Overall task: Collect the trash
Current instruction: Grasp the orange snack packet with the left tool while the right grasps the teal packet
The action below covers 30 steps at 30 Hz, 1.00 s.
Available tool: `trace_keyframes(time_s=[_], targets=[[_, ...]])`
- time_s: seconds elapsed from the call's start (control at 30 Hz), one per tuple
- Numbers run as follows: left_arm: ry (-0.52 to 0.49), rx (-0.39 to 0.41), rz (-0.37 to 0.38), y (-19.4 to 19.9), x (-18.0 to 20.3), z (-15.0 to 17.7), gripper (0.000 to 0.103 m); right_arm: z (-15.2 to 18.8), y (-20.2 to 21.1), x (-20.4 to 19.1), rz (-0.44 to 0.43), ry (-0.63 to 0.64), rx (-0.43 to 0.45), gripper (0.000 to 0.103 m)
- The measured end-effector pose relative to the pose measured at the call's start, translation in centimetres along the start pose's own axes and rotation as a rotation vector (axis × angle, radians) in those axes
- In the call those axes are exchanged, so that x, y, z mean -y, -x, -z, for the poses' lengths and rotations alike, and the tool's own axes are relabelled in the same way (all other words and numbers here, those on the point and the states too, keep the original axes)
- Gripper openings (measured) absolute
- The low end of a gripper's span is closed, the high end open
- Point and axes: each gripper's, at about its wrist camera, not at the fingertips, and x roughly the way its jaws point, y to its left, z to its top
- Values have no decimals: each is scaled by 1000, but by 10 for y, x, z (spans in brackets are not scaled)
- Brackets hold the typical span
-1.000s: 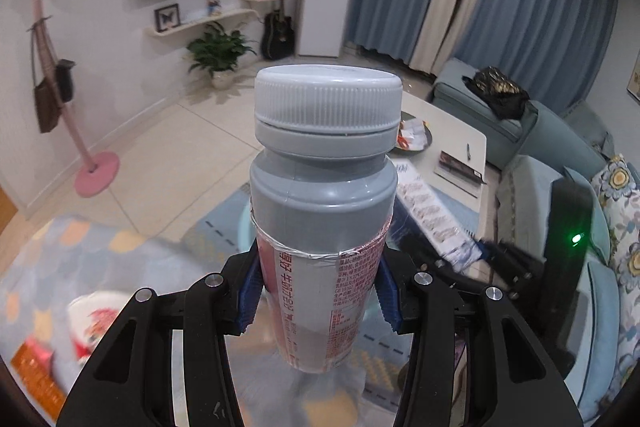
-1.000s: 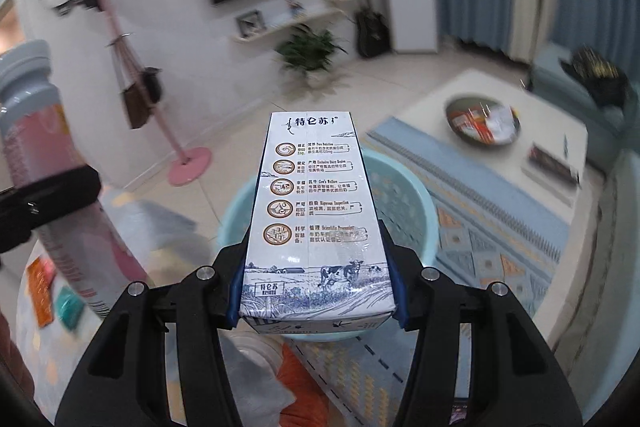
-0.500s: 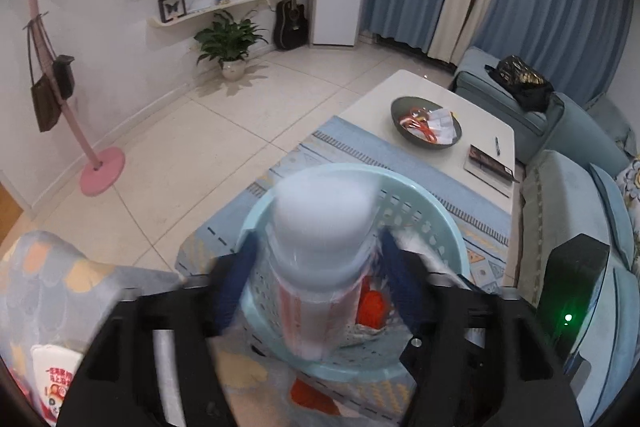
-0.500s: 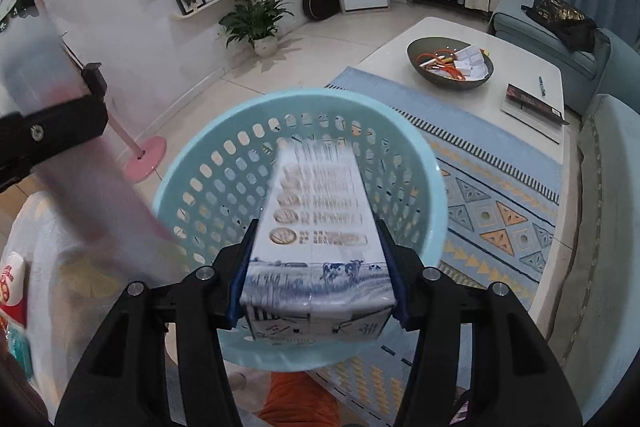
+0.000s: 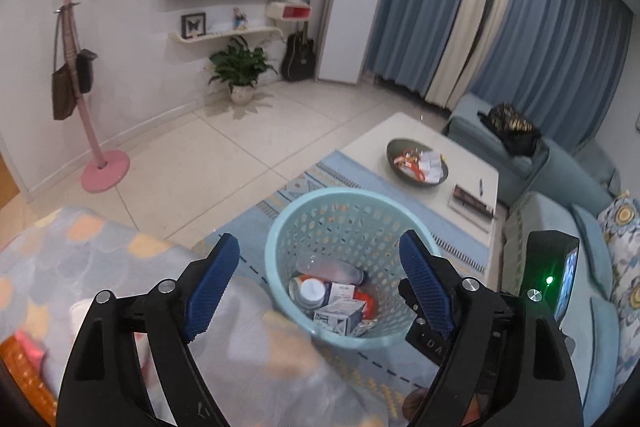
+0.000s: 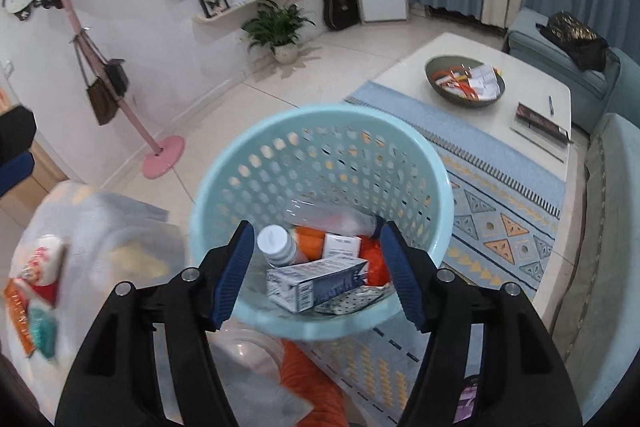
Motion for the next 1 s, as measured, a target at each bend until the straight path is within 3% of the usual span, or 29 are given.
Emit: trace_keyframes(time_s=[0.33,0.6,0.8,1.0], targets=[[50,156,-40,116,-24,25,84,28,87,-90,-141,180,104,71],[195,263,-138,201,-82,69,84,63,106,-131,-214,290,142,77],[331,214,-351,224,-145,104,84,87,92,-158,-230,347,91,77],[450,113,-317,202,-199,130,84,99,81,-184,-247,396,48,77]])
